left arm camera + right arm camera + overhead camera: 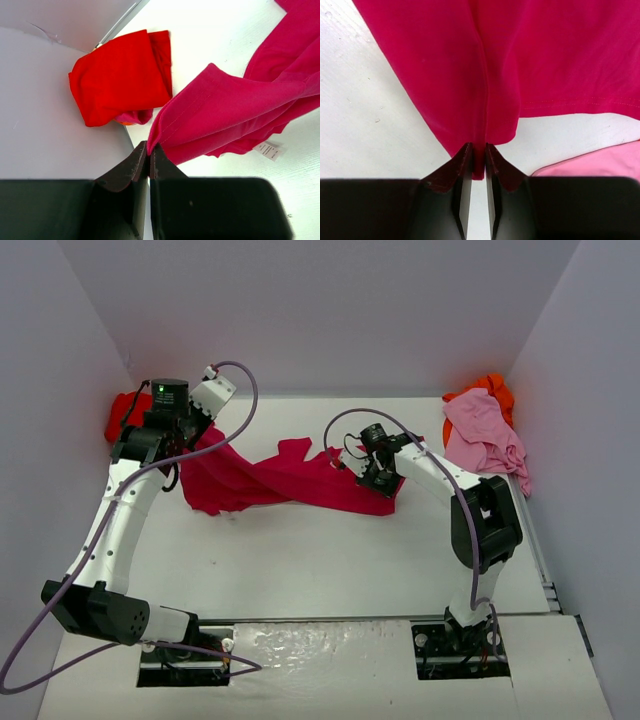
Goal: Fold and stack the t-shirts
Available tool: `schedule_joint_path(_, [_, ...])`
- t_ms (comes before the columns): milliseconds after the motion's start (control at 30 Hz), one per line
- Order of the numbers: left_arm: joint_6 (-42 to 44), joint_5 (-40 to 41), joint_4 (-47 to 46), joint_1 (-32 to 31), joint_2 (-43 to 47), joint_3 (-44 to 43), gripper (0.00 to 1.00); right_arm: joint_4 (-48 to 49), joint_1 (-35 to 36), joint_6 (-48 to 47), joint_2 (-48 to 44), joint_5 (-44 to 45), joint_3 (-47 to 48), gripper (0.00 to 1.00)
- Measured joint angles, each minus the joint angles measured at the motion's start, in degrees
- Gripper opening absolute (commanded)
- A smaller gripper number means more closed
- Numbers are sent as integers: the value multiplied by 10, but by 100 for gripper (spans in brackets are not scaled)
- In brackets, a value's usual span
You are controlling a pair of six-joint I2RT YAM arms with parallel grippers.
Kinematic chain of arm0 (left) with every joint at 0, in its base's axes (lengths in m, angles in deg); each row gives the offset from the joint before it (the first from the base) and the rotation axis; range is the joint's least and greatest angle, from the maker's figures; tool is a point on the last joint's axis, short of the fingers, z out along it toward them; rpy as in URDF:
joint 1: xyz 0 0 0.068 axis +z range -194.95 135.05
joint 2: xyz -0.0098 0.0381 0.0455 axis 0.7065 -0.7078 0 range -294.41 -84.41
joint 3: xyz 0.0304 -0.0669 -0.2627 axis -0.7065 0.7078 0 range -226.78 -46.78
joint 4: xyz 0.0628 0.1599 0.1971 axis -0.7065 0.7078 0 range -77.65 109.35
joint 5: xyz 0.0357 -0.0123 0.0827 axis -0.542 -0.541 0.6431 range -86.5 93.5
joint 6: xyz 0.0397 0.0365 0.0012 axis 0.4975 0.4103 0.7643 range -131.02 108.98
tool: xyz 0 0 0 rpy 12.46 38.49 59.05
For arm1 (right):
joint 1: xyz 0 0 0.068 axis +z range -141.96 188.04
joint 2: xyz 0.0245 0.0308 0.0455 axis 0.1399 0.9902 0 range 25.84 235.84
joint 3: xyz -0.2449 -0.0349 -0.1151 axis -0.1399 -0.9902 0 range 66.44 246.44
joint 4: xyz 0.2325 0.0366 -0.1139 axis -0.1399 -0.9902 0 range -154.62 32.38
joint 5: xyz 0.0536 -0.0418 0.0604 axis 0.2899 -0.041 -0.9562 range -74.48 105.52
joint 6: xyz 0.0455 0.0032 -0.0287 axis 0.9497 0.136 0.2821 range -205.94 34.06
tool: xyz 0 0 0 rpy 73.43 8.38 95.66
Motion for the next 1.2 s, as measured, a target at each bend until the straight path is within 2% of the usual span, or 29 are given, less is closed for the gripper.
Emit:
schedule_joint_path(33, [0,0,0,0,0,0,0,0,0,0,-1,1,0,0])
schedule_joint_path(500, [0,0,-1,0,0,1,0,-1,0,-2,-3,5,-3,0])
schedule_joint_path(767, [-4,48,-32,0,0,1,0,-13,-17,-17,-3,31,5,0])
schedule_joint_path(900, [-11,98,-62,0,-7,-12,0,-25,-74,-17,2,51,116,0])
schedule_joint_path(1033, [-22,140,-82,0,-35,-84,0,37,-127,-14,-10,83,263,0])
schedule_joint_path(1200, [-38,161,-103,0,-49,-198,0,108,-132,-12,-91,110,291,0])
